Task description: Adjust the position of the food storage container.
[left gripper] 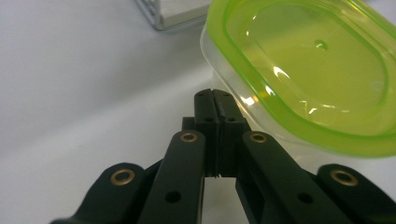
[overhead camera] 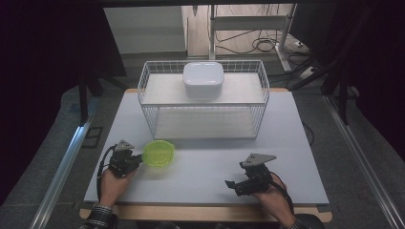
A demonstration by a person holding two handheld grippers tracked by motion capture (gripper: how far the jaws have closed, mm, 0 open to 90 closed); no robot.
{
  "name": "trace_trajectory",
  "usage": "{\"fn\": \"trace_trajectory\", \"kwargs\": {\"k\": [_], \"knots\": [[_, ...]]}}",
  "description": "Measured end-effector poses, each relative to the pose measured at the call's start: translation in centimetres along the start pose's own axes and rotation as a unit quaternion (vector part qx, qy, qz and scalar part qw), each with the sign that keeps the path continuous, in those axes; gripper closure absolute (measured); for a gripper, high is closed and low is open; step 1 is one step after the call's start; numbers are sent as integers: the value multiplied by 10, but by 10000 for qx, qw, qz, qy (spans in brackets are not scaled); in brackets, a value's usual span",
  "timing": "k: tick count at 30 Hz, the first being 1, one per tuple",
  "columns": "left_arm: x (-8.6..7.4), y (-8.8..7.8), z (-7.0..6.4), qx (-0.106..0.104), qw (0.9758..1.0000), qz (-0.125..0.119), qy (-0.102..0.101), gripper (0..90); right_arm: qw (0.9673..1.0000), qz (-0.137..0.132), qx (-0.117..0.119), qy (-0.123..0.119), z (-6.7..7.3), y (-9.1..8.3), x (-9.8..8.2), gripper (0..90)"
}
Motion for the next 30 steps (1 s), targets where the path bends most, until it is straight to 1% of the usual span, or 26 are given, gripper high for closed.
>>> {"fn": "trace_trajectory", "kwargs": {"k": [2,5,9,15,19,23,27,29,30], "knots": [[0,2,-2,-60,10000,9,-18,898,10000,-1,-1,-3,0,0,0,108],[0,5,-6,-165,9999,27,42,898,10000,10,-2,-5,0,1,0,108],[2,8,-14,-254,9995,11,173,898,10000,35,4,1,1,2,-1,108],[5,13,-29,-442,9983,-25,375,897,10000,35,-8,-3,0,2,-1,106],[5,15,-41,-577,9969,-27,539,897,10000,49,-26,4,-1,2,-2,106],[6,15,-51,-726,9957,-44,572,897,10000,46,-26,14,-1,2,-2,106],[7,16,-65,-800,9942,-68,716,897,10000,59,-28,18,-1,3,-2,105],[8,16,-73,-877,9928,-68,810,897,10000,64,-28,22,-1,3,-2,105],[8,17,-76,-880,9926,-72,835,897,10000,68,-31,17,-1,3,-2,105]]}}
Point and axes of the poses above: each handheld gripper's, and its own axes: y roughly forward along the jaws, x roughly out of its top, z roughly to its left, the point moved 7 cm from there along y, roughly forward along the jaws, and after that the axes turned 13 degrees about x, right-handed, at the moved point
